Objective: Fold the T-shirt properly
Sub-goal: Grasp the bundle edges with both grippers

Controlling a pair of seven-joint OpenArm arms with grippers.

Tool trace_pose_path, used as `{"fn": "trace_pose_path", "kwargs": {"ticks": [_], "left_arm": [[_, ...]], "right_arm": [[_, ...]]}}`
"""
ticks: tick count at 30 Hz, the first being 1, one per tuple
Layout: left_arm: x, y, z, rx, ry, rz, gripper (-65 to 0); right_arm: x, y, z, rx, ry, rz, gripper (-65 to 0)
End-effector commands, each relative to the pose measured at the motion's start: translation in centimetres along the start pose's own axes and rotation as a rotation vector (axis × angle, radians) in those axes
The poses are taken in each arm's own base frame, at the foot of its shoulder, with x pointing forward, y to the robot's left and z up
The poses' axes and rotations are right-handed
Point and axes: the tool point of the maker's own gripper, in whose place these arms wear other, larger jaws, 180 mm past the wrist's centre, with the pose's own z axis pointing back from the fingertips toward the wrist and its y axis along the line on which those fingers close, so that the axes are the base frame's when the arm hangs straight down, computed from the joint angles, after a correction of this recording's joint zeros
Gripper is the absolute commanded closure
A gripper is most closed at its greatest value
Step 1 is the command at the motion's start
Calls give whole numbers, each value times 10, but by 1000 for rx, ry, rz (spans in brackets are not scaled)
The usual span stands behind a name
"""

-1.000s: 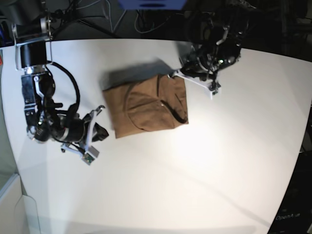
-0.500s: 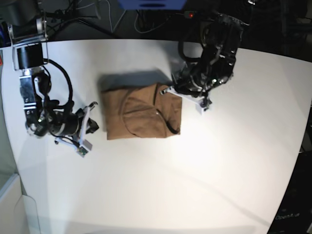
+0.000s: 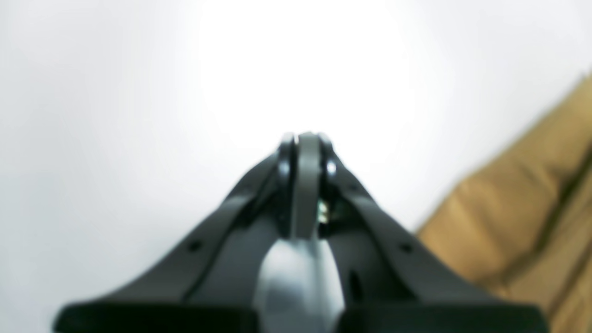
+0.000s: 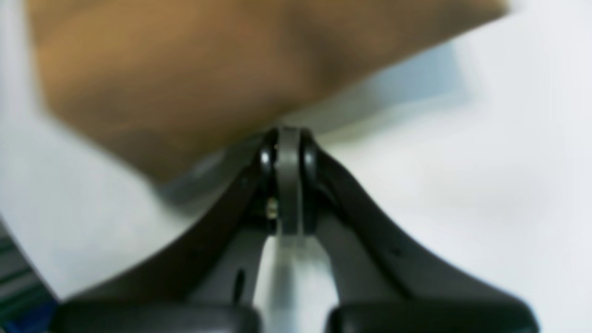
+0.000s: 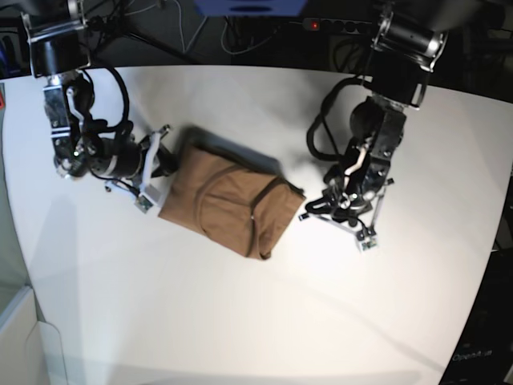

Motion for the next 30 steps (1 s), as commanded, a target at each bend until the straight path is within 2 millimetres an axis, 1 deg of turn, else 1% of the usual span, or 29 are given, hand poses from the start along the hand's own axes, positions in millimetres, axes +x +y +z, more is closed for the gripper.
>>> {"fn": "trace_pose_path", "kwargs": {"ticks": [1, 4, 6, 7, 9, 11, 13, 15, 18, 20, 23, 24, 27, 30], "left_arm": [[-32, 14, -7, 46, 137, 29, -23], [-20, 9, -8, 41, 124, 38, -23], [-18, 7, -7, 35, 126, 39, -23], [-20, 5, -7, 32, 138, 40, -23], [-21, 4, -4, 25, 152, 37, -23], [-17, 2, 1, 9, 143, 38, -23], [-17, 16, 7, 13, 138, 32, -23], [-9, 17, 19, -13, 113, 27, -23], [-5, 26, 38, -42, 112, 59, -23], [-7, 32, 50, -59, 115, 85, -23], [-13, 37, 61, -74, 111, 105, -23], [-15, 39, 62, -71, 110, 108, -23], [-24, 38, 60, -70, 128, 106, -23], [-35, 35, 51, -54, 156, 121, -23]], "right_arm": [[-7, 6, -3, 6, 31, 7, 0], [-22, 32, -14, 57, 40, -31, 0], [-20, 56, -23, 105, 33, -23, 0], [-16, 66, -25, 121, 24, -7, 0], [-8, 83, -22, 145, -3, 30, 0], [9, 100, -19, 162, -54, 51, 0], [23, 112, -15, 173, -96, 70, 0], [29, 118, -13, 178, -113, 83, 0], [30, 113, -12, 168, -112, 93, 0], [22, 101, -6, 144, -90, 107, 0], [14, 86, 0, 117, -61, 126, 0], [12, 81, 3, 107, -53, 132, 0], [6, 53, 16, 42, -47, 126, 0], [0, 25, 33, -21, -24, 141, 0]]}}
